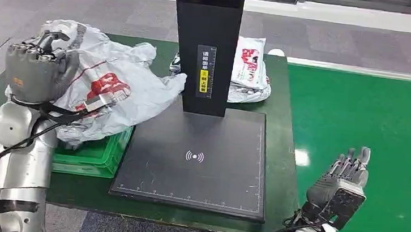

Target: Moved the parcel from conveyor to table for the left to box.

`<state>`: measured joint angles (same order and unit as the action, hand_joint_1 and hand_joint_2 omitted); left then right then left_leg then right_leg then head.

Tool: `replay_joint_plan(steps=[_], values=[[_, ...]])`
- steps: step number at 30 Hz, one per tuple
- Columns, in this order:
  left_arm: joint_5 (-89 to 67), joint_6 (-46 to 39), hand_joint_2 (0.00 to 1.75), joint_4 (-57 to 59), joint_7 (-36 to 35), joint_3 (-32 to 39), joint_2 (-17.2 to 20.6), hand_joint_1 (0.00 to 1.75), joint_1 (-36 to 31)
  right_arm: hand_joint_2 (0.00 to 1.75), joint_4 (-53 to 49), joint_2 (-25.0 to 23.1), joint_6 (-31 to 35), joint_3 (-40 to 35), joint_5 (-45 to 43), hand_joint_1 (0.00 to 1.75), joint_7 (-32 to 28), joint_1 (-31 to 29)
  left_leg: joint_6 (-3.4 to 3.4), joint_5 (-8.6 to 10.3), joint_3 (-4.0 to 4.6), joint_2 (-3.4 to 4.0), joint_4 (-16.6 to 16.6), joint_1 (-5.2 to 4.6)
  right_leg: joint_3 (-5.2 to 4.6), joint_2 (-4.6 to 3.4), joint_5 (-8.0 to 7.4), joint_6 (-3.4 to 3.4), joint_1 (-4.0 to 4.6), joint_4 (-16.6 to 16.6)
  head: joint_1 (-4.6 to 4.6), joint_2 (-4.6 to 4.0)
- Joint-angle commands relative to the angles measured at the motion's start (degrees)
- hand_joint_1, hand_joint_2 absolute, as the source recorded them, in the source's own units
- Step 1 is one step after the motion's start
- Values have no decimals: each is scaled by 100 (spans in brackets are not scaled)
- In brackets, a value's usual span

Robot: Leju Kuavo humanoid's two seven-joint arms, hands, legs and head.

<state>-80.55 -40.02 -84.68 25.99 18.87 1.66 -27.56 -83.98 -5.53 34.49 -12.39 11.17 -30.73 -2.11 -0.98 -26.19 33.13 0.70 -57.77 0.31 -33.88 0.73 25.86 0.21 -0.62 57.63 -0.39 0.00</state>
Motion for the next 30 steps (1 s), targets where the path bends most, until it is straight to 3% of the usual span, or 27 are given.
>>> replay_joint_plan(steps=[1, 3, 6, 9, 12, 16, 22, 23, 26, 27, 29, 30], values=[[-527, 2, 175, -266, -484, 820, -30, 175, -153, 0, -97, 41, 2, 234, 154, 0, 84, 47, 3, -1, 0, -1, 1, 6, 3, -10, -3, -1, 6, -9, 0, 0], [-779, 2, 175, -181, -889, 618, 119, 175, -95, 0, -115, 35, 10, 250, 186, 0, 106, 65, 1, 1, -1, -7, 4, 5, 3, -4, -2, -3, 2, -9, 0, 0], [-450, 2, 175, 229, -797, 580, 31, 175, -141, 0, -156, 41, 9, 281, 243, 0, 140, 98, 0, 5, -2, -19, 9, 2, 8, 10, -1, -3, -1, -10, 0, 0], [481, 2, 175, 1448, -220, 573, -161, 175, -452, 0, -274, 50, 28, 342, 273, 0, 162, 168, 0, 5, -6, -25, 9, -2, 11, 18, 2, -2, -5, -7, 0, 0], [1155, 2, 175, 1766, 288, 227, -312, 175, -504, 0, -324, 58, -101, 373, 302, 0, 202, 148, 1, 10, -4, -51, 8, 0, 16, 42, 3, -2, -3, -12, 0, 0], [1203, 2, 175, 1037, 1121, 323, -884, 175, -258, 0, -22, -9, -201, 310, 316, 0, 212, -135, 4, 7, -3, -33, 8, 3, 14, 21, -6, -2, 1, -21, -2, 0], [992, 2, 175, 1099, 1205, -460, -1329, 175, -552, 0, 199, -45, -231, 236, 320, 0, 203, -367, 2, 6, 14, -43, -8, 6, 0, 35, -4, -7, 2, -7, 0, 0], [667, 2, 175, 1294, 795, -839, -1450, 175, -757, 0, 303, -48, -244, 219, 313, 0, 204, -467, 4, 11, 17, -54, -6, 5, 1, 44, -6, -6, 1, -11, 0, 0], [-118, 2, 175, 1408, -160, -1279, -1258, 175, -861, 0, 417, -32, -270, 172, 302, 0, 203, -509, 4, 12, 18, -57, -8, 2, 5, 46, -10, -4, 4, -13, 2, 0], [-398, 2, 175, 1622, -755, -1607, -1049, 175, -955, 0, 436, -22, -277, 153, 294, 0, 200, -501, 5, 14, 16, -56, -2, 1, 5, 42, -13, -4, 2, -18, 2, 0], [-945, 2, 175, 2210, -2326, -2540, -285, 175, -1164, 0, 456, -11, -291, 121, 284, 0, 194, -513, 0, 7, 9, -32, -3, 0, 5, 22, -15, -3, 2, -14, 2, 0], [-945, 2, 175, 2943, -2908, -2895, -203, 175, -1434, 0, 453, 8, -293, 108, 284, 0, 194, -516, -2, 9, 7, -33, -1, -3, 2, 24, -13, -5, -1, -8, 2, 0]])
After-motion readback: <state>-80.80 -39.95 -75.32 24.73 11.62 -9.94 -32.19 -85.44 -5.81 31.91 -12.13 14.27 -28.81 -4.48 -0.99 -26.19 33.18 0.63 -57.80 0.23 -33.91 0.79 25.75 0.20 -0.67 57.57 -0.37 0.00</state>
